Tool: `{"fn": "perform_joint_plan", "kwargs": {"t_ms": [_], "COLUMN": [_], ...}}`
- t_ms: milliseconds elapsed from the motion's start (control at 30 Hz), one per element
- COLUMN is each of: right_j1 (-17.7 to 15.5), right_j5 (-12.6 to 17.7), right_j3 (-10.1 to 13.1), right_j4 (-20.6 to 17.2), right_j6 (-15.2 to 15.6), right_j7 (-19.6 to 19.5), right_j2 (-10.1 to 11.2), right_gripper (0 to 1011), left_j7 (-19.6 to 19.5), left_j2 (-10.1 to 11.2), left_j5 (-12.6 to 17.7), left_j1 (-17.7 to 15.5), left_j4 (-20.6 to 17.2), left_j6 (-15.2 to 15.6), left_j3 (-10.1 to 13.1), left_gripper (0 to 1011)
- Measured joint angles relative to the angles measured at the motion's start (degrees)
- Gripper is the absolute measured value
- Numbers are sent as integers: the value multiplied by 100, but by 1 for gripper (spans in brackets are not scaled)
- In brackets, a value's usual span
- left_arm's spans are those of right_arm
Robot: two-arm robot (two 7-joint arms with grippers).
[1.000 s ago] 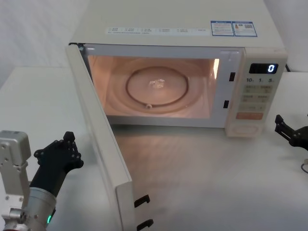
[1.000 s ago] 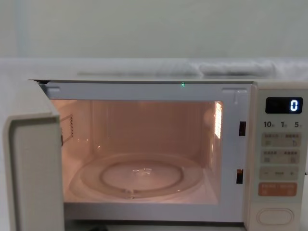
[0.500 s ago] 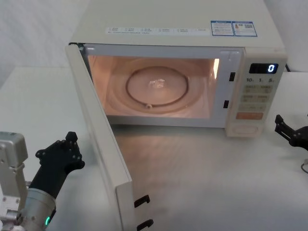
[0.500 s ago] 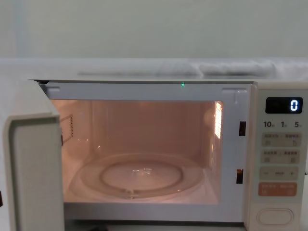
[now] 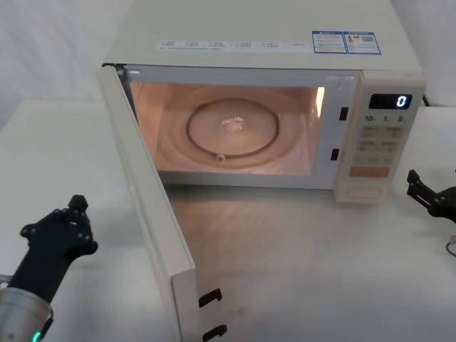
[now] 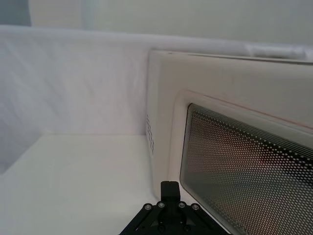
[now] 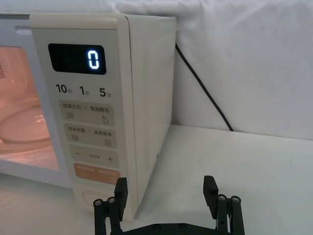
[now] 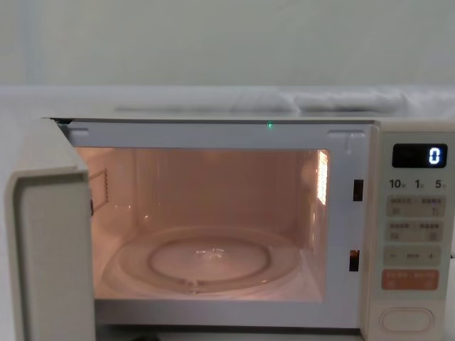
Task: Press the button to open the microwave door with one hand; close the microwave door with the other hand.
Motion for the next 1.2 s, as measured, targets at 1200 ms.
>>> {"fn": "perform_joint_plan", "kwargs": {"t_ms": [1200], "right_j1": [0], "right_j5": [0], "right_j3": [0], "right_j4": [0], "right_j6": [0], "right_j7": [0], "right_j2": [0], "right_gripper": [1002], "left_j7": [-2631], "left_j2": [1718], "left_j5": [-1812], "left_j1": [749], "left_j4": [-1225], "left_j6": [-58], "left_j3": [-15], "left_gripper": [0]}}
